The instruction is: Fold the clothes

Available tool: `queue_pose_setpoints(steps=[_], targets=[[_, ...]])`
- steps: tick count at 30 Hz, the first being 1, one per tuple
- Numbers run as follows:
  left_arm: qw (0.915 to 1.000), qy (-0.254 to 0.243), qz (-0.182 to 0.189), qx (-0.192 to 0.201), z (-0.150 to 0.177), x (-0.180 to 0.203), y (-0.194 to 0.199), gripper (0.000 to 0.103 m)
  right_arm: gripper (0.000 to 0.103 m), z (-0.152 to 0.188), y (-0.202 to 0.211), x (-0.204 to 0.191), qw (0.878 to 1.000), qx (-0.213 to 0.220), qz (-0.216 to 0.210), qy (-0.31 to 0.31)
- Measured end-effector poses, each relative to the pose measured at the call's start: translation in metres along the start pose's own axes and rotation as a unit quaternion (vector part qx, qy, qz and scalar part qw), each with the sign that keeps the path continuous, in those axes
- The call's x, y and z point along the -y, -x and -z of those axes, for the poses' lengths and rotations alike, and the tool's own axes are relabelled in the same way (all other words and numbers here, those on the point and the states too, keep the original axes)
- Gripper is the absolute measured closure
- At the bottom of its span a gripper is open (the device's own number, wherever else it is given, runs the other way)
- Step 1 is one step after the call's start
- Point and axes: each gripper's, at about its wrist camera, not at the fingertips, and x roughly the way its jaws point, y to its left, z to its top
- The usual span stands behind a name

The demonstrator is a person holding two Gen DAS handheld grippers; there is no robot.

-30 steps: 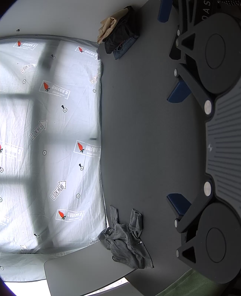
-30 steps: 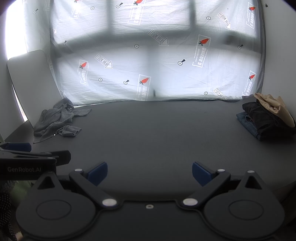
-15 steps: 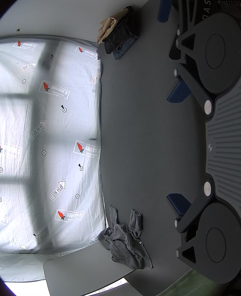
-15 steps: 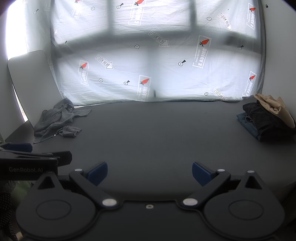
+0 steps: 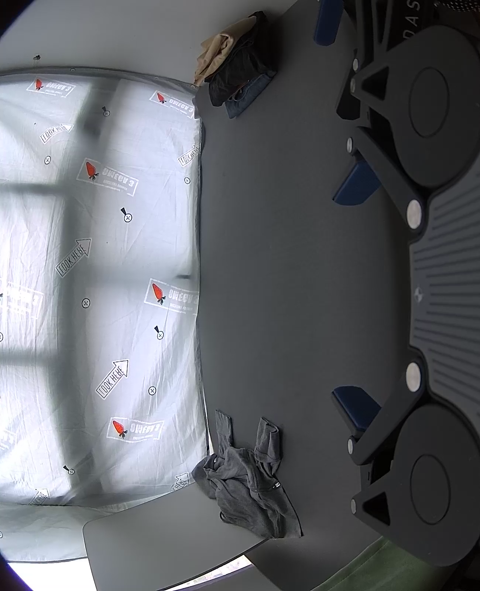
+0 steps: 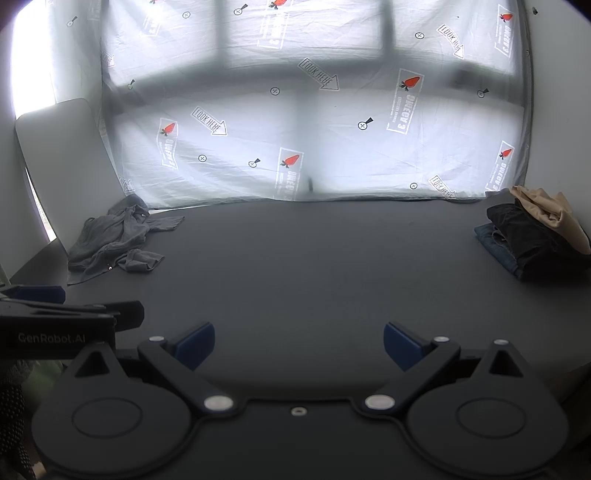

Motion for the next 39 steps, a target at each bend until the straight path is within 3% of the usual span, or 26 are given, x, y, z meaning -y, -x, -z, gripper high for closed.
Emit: queue_pose_setpoints(steps=[17,24,26,28,31,33,35,39], targets=[[1.0,-0.002,0.0,-0.007,-0.006,-0.004,-0.011,0.0,0.004,-0.002,-0.01,0.002,1.0,-0.009,-0.003,-0.005],[0.9996,-0.005,0.024,-0.011,-0.012,-0.009,-0.021,0.0,0.003,-0.001,-0.015,0.006,0.999,-0.015,-0.008,-0.028],[0.9982,0.019,0.056,-0.009,-0.013,-0.01,-0.03,0.0,0.002,0.002,-0.018,0.014,0.999,-0.013,-0.004,-0.039],[0.9902,0.071,0.119,-0.016,-0.019,-0.014,-0.043,0.0,0.002,0.004,-0.021,0.026,0.998,-0.013,-0.002,-0.057],[0.9668,0.155,0.202,-0.02,-0.031,-0.017,-0.066,0.0,0.0,0.001,-0.026,0.062,0.992,0.005,-0.014,-0.121],[0.9562,0.191,0.222,-0.011,-0.042,-0.016,-0.081,0.0,0.0,-0.005,-0.038,0.083,0.99,0.022,-0.023,-0.135],[0.954,0.213,0.211,-0.003,-0.057,-0.014,-0.095,0.0,0.0,-0.013,-0.053,0.099,0.99,0.036,-0.028,-0.131],[0.9589,0.246,0.142,-0.004,-0.095,-0.018,-0.116,0.0,0.0,-0.043,-0.111,0.114,0.993,0.028,-0.059,-0.095]])
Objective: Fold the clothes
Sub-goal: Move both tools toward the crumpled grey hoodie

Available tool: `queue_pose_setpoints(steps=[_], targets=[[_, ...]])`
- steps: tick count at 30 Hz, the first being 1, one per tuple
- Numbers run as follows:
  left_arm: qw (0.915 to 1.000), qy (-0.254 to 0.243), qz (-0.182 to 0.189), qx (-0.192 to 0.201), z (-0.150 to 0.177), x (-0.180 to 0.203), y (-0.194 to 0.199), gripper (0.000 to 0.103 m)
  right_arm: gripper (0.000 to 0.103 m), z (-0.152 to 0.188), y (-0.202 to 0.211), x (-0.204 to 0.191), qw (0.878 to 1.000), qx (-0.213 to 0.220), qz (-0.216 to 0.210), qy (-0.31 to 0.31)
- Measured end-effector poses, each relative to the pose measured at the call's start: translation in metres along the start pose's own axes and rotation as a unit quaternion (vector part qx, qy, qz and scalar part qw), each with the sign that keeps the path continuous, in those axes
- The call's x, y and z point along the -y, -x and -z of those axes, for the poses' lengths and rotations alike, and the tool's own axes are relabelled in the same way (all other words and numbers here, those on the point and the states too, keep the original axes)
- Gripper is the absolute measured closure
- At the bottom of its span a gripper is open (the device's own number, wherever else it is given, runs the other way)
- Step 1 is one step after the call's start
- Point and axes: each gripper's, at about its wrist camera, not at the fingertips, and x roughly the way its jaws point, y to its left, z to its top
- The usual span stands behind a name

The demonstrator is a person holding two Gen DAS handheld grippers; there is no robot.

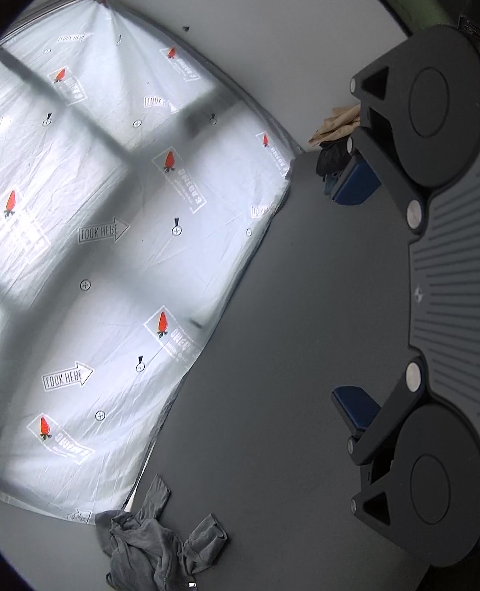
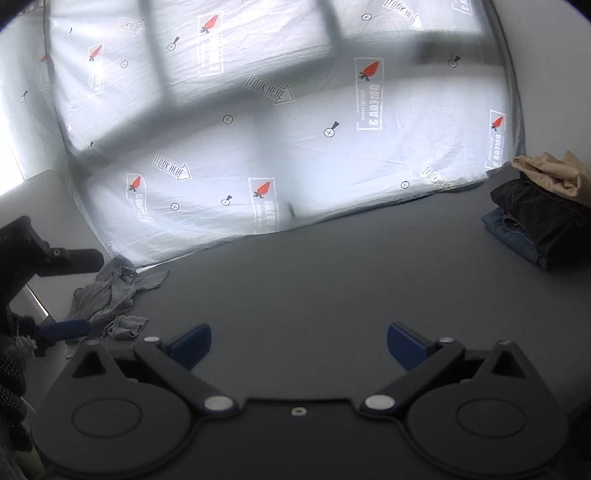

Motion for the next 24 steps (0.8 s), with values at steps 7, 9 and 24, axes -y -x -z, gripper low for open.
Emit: queue_pose_setpoints(steps=[7,9,24], targets=[[0.9925,0.057,-0.104,0.031,-0.061,-0.028,-0.016,0.0,0.0,-0.052,-0.11,-0.028,0.995,-0.033,-0.092,0.022],[0.9868,0.067,-0.137,0.055,-0.071,-0.042,-0.017,0.0,0.0,-0.062,-0.14,-0.049,0.992,-0.043,-0.106,0.045],[0.9599,0.04,-0.27,0.066,-0.182,-0.223,-0.054,0.0,0.004,-0.063,-0.298,-0.25,0.965,-0.091,-0.142,0.203]])
